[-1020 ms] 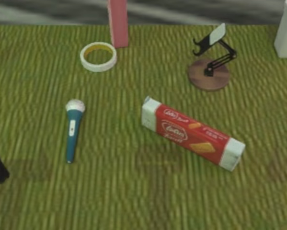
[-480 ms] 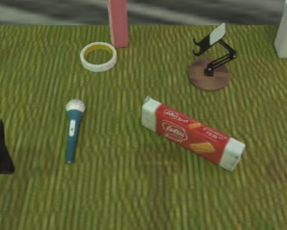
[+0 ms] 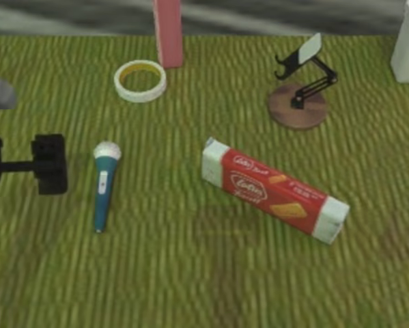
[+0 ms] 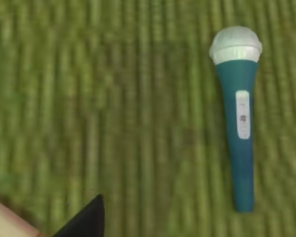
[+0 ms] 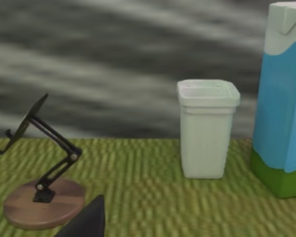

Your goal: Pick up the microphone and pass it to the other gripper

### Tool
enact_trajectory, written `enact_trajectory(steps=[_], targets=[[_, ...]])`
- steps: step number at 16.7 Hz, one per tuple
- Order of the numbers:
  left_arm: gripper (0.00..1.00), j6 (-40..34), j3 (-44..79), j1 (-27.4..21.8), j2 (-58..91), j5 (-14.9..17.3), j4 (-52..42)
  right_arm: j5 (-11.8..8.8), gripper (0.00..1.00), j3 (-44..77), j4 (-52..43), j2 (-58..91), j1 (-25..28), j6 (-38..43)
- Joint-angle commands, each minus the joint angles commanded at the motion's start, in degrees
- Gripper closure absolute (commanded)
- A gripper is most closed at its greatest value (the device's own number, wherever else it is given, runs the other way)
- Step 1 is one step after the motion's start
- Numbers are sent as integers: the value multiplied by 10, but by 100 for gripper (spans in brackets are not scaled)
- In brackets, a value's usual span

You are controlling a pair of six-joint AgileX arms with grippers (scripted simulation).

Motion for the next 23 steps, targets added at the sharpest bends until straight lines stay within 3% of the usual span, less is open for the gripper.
enact_trajectory(steps=[6, 12, 19, 23], targets=[[0, -48, 198, -52, 301, -1, -125, 0, 0, 0, 0, 0, 0, 0], [0, -71, 287, -78, 437, -6, -197, 0, 0, 0, 0, 0, 0, 0], [0, -70, 284, -76, 446, -6, -189, 0, 0, 0, 0, 0, 0, 0], [0, -68, 258, -75, 501, -5, -106, 0, 0, 0, 0, 0, 0, 0]])
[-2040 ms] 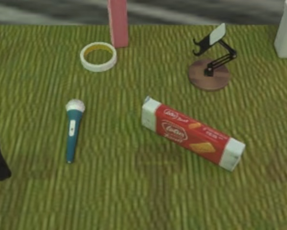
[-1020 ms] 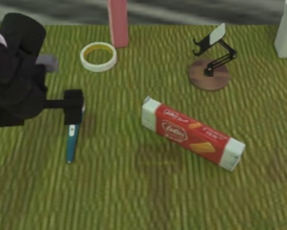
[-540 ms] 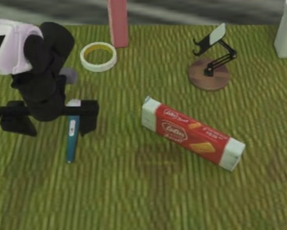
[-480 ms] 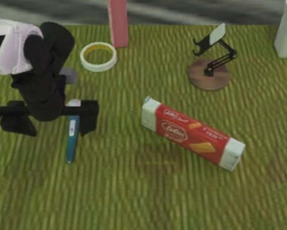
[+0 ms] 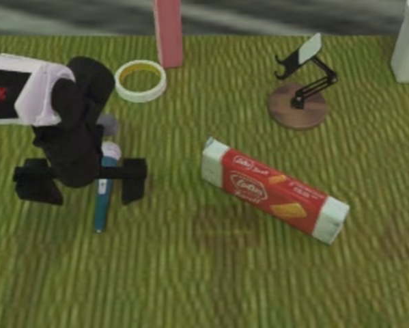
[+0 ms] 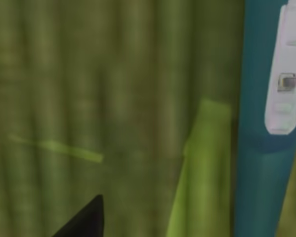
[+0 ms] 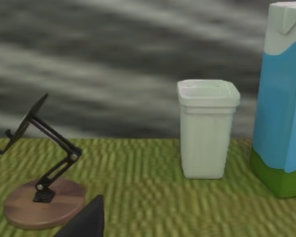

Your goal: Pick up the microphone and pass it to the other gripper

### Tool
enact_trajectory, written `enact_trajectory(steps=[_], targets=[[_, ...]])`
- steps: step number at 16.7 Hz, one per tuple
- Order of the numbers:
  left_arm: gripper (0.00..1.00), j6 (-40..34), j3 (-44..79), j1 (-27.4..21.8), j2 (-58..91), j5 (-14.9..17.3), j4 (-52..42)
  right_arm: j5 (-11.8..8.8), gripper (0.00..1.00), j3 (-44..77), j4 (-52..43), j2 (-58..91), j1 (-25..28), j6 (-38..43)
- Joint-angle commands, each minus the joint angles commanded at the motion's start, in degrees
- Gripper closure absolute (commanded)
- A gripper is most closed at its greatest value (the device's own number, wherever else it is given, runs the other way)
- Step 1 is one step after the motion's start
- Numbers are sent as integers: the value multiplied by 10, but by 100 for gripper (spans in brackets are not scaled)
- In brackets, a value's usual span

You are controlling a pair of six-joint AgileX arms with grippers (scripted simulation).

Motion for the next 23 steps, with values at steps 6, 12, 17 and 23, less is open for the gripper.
enact_trajectory(steps=[6, 12, 17, 23], targets=[[0, 3, -37, 2, 73, 1, 109, 0, 0, 0, 0, 0, 0, 0], [23, 3, -37, 2, 73, 1, 109, 0, 0, 0, 0, 0, 0, 0], [60, 3, -37, 2, 73, 1, 109, 0, 0, 0, 0, 0, 0, 0], [100, 3, -37, 2, 73, 1, 109, 0, 0, 0, 0, 0, 0, 0]])
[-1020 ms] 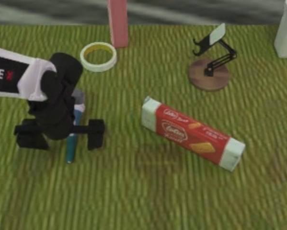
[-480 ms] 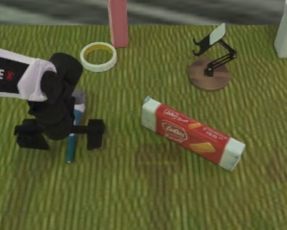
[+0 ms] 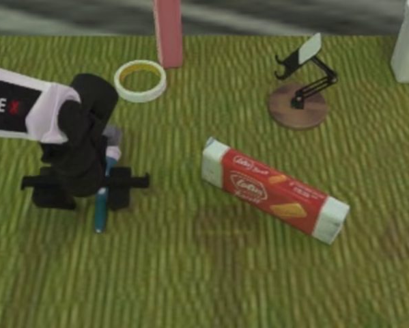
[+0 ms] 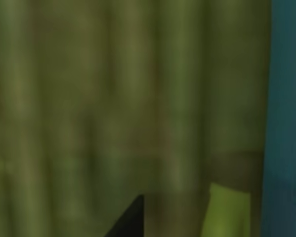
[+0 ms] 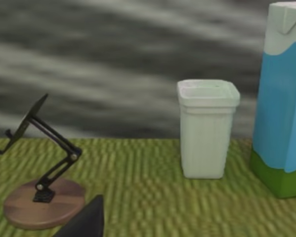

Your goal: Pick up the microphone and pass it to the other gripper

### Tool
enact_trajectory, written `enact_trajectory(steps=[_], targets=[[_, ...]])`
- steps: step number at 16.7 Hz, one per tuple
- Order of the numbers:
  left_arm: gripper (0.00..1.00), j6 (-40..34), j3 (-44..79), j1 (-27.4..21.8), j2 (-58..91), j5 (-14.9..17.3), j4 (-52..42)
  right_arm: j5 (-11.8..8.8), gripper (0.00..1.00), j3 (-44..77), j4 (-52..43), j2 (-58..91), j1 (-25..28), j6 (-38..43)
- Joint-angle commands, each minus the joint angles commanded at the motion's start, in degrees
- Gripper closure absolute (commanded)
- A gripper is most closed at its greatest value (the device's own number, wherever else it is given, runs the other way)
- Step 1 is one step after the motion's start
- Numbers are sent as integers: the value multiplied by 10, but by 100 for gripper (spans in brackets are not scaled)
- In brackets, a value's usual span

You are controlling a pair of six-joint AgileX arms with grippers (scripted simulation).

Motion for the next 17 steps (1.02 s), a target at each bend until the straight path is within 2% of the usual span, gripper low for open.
enact_trajectory(steps=[10, 13, 17], targets=[[100, 8, 12, -1, -39, -7, -13, 0, 0, 0, 0, 0, 0, 0], [100, 20, 2, 0, -47, 17, 40, 0, 0, 0, 0, 0, 0, 0], [100, 49, -34, 5, -75, 77, 186, 0, 0, 0, 0, 0, 0, 0]])
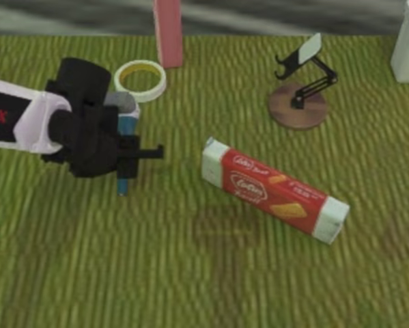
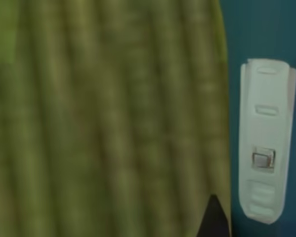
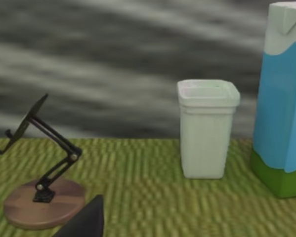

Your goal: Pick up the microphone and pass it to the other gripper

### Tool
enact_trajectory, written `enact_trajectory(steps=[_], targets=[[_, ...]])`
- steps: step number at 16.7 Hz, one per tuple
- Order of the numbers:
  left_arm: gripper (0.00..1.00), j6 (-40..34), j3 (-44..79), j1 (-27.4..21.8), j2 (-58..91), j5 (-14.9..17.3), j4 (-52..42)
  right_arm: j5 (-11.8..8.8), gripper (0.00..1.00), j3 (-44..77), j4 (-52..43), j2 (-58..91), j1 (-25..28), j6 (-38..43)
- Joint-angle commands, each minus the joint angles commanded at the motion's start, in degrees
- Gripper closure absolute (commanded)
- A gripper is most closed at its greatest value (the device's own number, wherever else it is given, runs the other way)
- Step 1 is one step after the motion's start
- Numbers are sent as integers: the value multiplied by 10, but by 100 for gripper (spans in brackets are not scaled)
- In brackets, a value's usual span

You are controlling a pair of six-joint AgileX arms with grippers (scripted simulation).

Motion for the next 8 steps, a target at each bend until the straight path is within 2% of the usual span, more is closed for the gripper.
enact_trajectory(steps=[8], targets=[[100, 80, -117, 15, -97, 158, 423, 0, 0, 0, 0, 0, 0, 0]])
